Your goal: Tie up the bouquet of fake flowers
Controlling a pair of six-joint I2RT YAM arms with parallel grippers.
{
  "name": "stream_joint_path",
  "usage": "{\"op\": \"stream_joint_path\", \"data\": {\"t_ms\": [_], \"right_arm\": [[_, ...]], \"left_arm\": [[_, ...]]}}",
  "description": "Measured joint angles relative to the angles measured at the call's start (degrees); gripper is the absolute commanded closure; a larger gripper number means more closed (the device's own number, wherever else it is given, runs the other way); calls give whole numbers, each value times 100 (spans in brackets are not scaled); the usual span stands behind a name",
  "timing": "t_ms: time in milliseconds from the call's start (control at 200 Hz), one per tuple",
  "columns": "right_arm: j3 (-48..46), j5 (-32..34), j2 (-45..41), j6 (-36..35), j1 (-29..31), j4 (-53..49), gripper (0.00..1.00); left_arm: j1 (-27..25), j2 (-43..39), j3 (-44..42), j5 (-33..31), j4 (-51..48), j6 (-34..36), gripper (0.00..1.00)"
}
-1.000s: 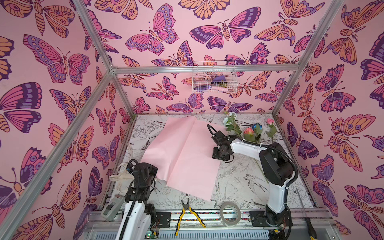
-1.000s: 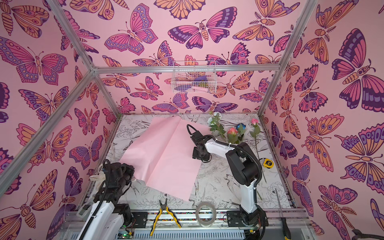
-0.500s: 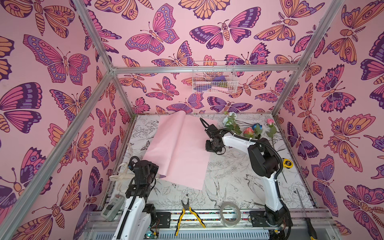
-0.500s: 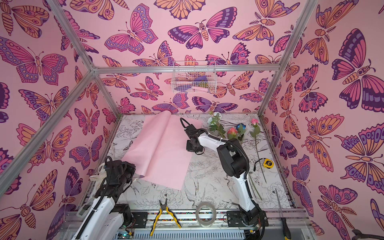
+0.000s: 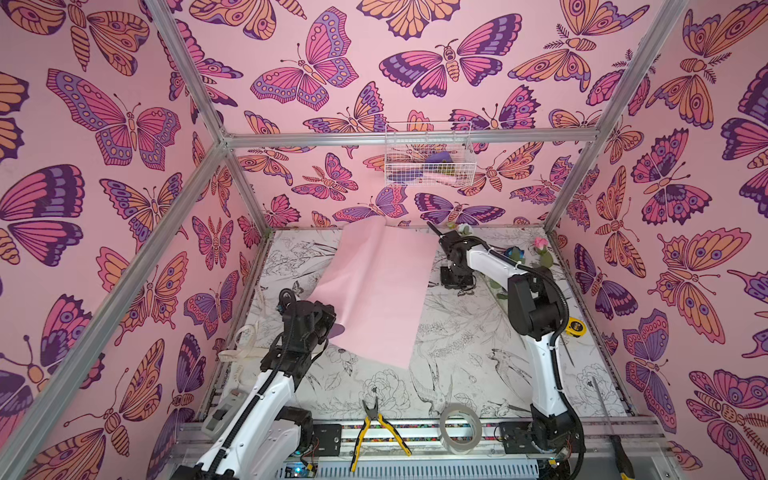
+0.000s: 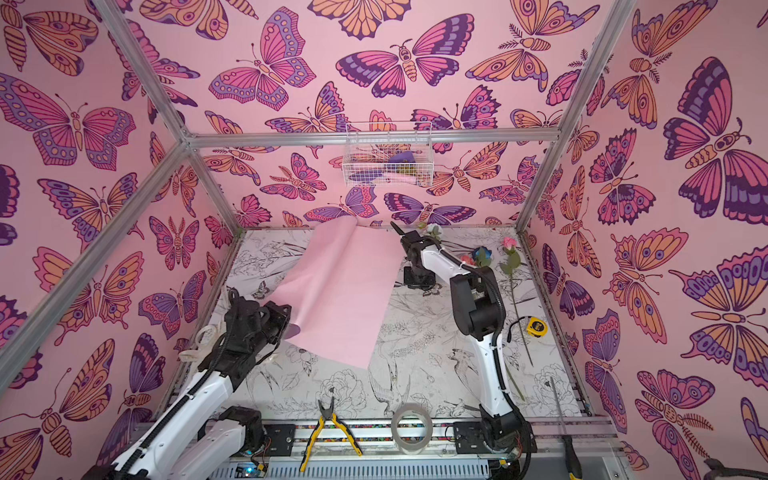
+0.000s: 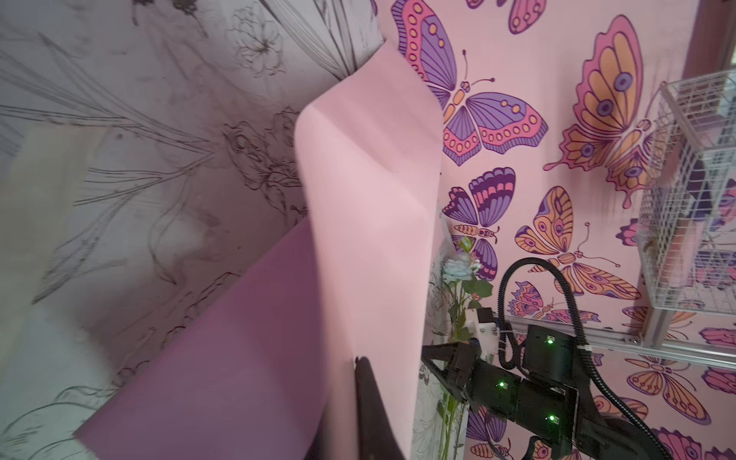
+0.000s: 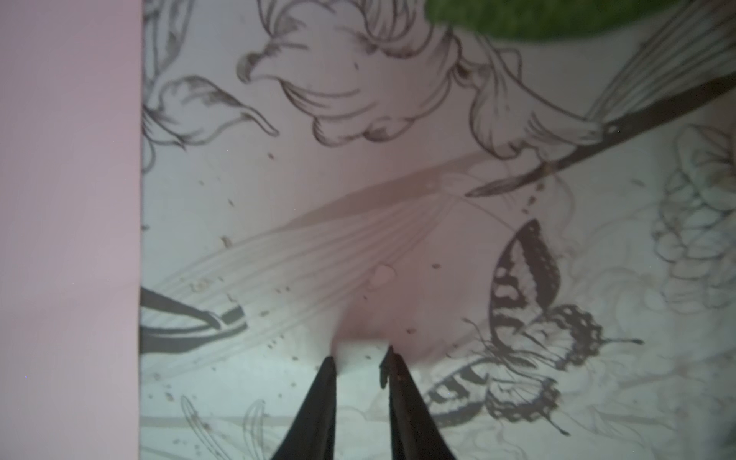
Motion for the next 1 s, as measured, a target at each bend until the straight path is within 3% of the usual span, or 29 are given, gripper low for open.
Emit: {"op": "stream_joint_path", "data": {"t_ms": [145, 235, 350, 471, 626, 996], "right_arm": [[-1506, -157, -1425, -131, 424, 188, 67], [-2273, -282, -2400, -15, 1115, 551, 62], [-2951, -472, -2983, 291, 2205, 1178, 59], [-3320, -643, -2909, 667, 3062, 1692, 59], [-3357, -601, -2612, 911, 3722, 2072, 60], [-2789, -188, -1606, 879, 4426, 1926, 60]], "left_arm": [[-83, 92, 181, -101, 199, -42, 100], [-83, 74, 177, -214, 205, -103, 100], [-83, -72, 105, -374, 205, -188, 100], [-85, -195, 39, -501, 203, -247, 100], [-90, -216, -46, -581, 203, -332, 100], [-278, -221, -96, -710, 186, -470, 100]]}}
